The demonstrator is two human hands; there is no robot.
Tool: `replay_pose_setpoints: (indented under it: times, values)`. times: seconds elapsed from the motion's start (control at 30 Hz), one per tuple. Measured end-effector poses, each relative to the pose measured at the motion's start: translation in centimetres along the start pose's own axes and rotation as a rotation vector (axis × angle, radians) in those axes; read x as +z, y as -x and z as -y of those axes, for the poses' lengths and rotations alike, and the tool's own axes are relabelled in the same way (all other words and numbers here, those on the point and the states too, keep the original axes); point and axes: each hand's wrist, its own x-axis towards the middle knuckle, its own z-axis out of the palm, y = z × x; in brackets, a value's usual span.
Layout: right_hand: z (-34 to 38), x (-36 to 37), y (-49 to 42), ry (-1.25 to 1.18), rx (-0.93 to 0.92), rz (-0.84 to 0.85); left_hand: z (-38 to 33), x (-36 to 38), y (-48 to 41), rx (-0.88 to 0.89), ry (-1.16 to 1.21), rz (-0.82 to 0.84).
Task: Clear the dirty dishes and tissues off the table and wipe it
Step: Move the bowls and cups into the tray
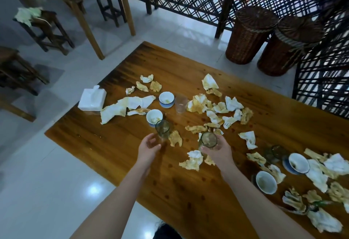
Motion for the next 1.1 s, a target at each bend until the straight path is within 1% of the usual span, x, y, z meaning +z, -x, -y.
replay_pose_setpoints:
  times: [0.23, 0.4, 0.63, 0.83, 1.0, 1.1]
  values:
    - [0.3, 2.6, -1.8, -0.03, 0.092, -0.059, -1.0, -0.9, -4.8, 0.045, -0.098, 0.082]
    - [0.6, 3.2, -2.2, -0.058, 0.097, -0.119, -1.1, -0.4, -6.3, 0.082, -0.126, 0.134]
    - [0.6, 3.4, -1.8, -0.094, 0.103, -0.191, -0.5, 1.2, -7.1, 0.15, -0.182, 0.134]
    - [0.5, 2.2, -0.3, -0.134, 0.122, -0.264, -0.6, 2.5, -7.0, 0.262, -0.189, 0.134]
    - [0.4, 0.4, 1.8, -0.131, 0.084, -0.34, -2.2, 4.9, -5.9, 0.361, -0.247, 0.243]
    - [0.4, -1.0, 3.2, -0.148, 0.054, -0.403, -3.1, 7.1, -4.7, 0.459, -0.278, 0.335]
